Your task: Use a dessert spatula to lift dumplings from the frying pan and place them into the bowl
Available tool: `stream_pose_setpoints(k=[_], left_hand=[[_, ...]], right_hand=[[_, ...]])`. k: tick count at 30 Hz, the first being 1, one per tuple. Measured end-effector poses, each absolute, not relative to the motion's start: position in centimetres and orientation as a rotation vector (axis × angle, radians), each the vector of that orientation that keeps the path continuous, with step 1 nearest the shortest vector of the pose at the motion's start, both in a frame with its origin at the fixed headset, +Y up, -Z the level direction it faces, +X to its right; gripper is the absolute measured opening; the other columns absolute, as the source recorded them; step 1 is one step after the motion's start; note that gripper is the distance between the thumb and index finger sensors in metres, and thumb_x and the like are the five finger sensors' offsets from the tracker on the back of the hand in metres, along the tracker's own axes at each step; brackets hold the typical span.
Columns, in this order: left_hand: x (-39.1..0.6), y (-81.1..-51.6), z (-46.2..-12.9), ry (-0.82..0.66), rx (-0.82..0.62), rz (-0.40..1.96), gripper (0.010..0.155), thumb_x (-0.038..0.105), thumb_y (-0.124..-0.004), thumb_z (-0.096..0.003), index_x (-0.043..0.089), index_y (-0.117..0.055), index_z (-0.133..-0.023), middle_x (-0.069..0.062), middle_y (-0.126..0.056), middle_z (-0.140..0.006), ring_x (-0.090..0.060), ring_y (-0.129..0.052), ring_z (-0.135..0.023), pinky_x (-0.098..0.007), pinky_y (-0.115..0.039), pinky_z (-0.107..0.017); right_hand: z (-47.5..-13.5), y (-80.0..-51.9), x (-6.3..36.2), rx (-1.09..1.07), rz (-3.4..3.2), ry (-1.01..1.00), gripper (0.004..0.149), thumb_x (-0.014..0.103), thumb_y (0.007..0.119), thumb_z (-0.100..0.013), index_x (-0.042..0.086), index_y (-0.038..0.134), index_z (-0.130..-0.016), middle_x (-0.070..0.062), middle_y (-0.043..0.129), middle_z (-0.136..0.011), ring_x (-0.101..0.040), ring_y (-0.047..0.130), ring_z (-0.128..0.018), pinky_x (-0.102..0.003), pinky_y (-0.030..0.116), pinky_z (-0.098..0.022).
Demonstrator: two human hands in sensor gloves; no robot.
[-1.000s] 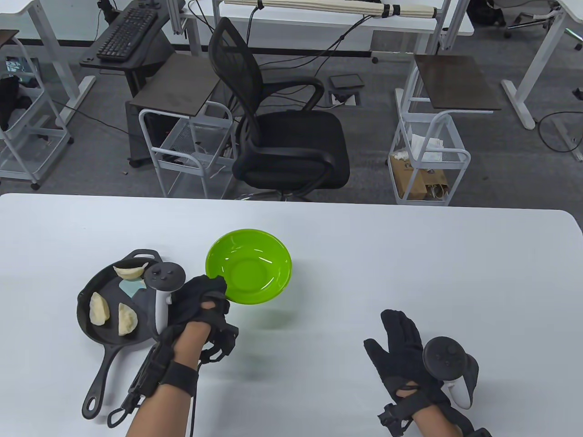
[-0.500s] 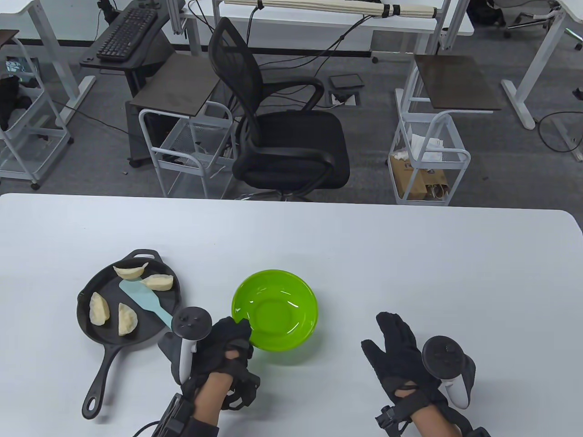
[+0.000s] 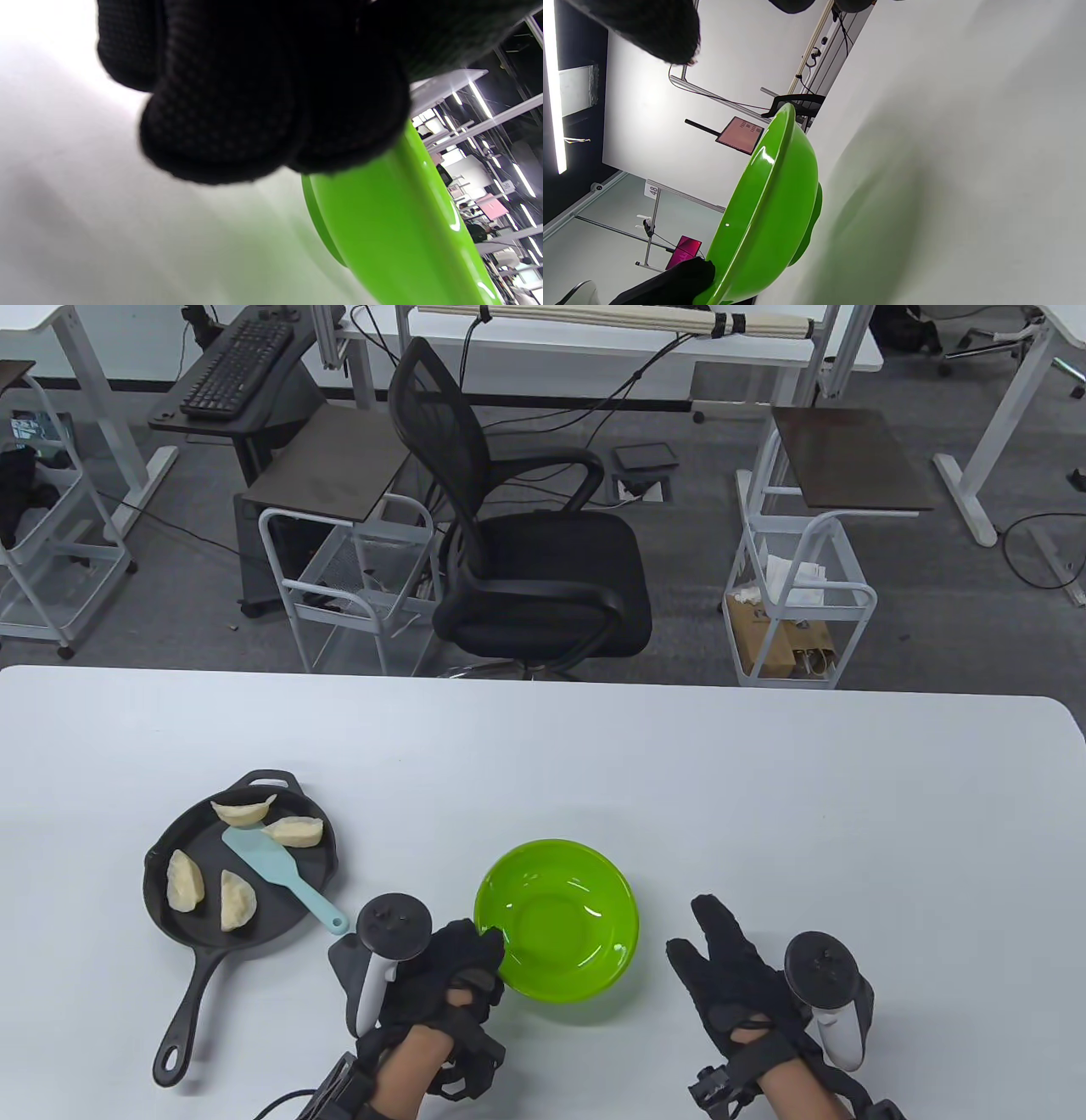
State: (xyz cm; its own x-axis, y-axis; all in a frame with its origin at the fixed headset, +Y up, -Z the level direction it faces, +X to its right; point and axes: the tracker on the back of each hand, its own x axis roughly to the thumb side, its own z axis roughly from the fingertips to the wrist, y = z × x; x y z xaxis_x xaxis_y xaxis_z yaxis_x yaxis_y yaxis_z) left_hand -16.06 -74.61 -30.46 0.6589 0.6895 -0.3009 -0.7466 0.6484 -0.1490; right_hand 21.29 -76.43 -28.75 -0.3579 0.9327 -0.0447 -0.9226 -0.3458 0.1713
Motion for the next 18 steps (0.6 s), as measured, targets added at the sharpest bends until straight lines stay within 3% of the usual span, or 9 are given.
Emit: stream_pose_setpoints(k=[4,9,18], left_hand=[[-15.2,-74.3,-30.3,0.165,-0.273,0.826,0.047,0.054,-0.088,-0.0461,0.015,-0.091,-0.072,0.011,-0.114,-0.03,-0.013,-0.11,-0.018,-0.047,-0.085,-0.05],[-14.1,-74.2,-30.2,0.096,-0.294,0.822,0.047,0.054,-0.088,-0.0459,0.015,-0.092,-0.072,0.011,-0.114,-0.031,-0.013,-0.11,-0.018,-0.046,-0.085,-0.051],[-13.4,-73.9,-30.1,0.013,-0.322,0.826,0.047,0.054,-0.087,-0.0458,0.015,-0.092,-0.072,0.011,-0.114,-0.031,-0.013,-0.11,-0.018,-0.045,-0.086,-0.05]], right_hand=[[-28.6,-76.9,21.2,0.04,1.845,0.248,0.082,0.054,0.073,-0.056,0.013,0.026,-0.11,-0.032,0.028,-0.109,-0.063,0.029,-0.098,-0.073,0.023,-0.071],[-28.5,-78.0,20.8,0.004,1.659,0.378,0.086,0.055,0.073,-0.057,0.007,0.024,-0.108,-0.035,0.043,-0.105,-0.063,0.046,-0.095,-0.073,0.032,-0.071],[-29.1,-78.8,20.5,-0.024,1.625,0.464,0.075,0.047,0.076,-0.058,-0.002,0.042,-0.104,-0.032,0.075,-0.089,-0.058,0.079,-0.076,-0.071,0.052,-0.067]])
